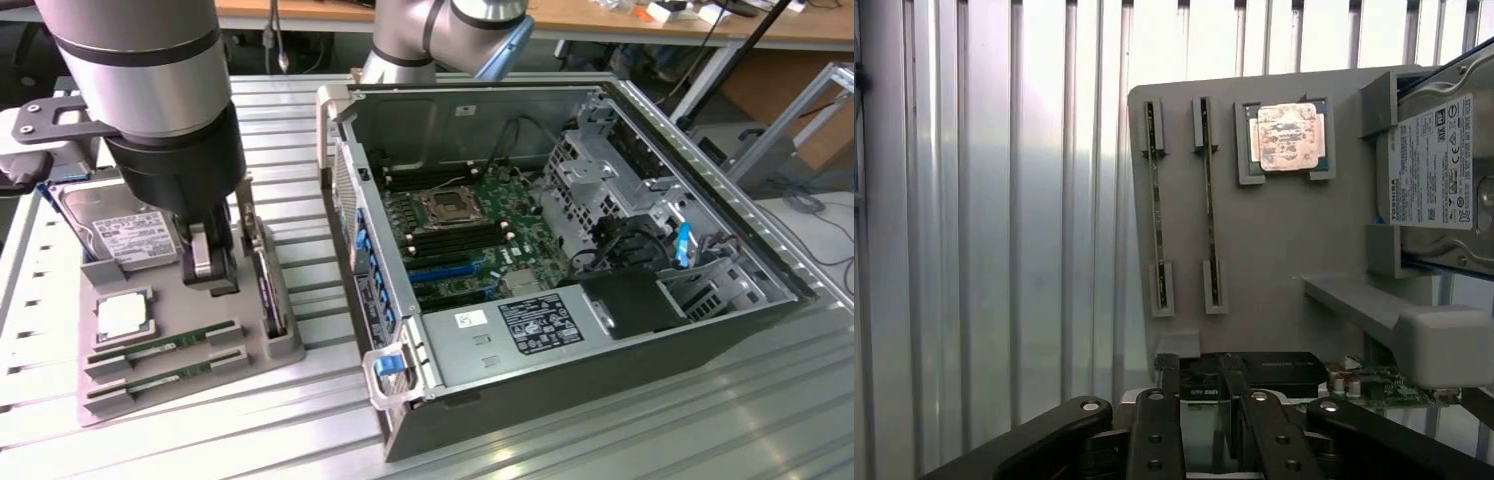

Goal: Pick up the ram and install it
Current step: 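Pick up the ram and move it above insertion slot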

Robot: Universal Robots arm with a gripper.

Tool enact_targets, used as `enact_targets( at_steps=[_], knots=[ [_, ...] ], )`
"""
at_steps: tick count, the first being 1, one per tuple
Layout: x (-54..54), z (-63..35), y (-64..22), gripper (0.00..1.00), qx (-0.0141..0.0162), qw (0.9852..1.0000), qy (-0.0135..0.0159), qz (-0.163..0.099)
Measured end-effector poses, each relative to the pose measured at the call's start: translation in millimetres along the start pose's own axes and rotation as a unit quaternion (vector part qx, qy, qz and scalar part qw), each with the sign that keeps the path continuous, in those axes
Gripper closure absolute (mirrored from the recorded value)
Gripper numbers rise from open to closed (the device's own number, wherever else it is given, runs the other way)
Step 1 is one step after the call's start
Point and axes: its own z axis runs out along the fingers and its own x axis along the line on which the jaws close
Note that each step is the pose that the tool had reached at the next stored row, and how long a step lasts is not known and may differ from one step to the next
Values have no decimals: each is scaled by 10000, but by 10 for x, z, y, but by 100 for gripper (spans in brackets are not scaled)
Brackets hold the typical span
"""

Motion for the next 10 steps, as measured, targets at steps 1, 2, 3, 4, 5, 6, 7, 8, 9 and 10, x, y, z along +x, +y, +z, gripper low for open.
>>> enact_targets(
  at_steps=[1,2,3,4,5,6,7,8,9,10],
  knots=[
    [0,9,0,70,0,10000,0,0],
    [-1,15,0,70,0,10000,0,0],
    [-1,23,0,70,0,10000,0,0],
    [-2,36,1,70,0,10000,0,-1],
    [-2,41,1,70,0,10000,0,-1],
    [-2,46,1,70,0,10000,0,-1],
    [-2,54,1,70,0,10000,0,-1],
    [-3,62,1,70,0,10000,0,-1],
    [-3,70,1,70,1,10000,-1,-1],
    [-3,77,1,70,0,10000,0,-2]
  ],
)
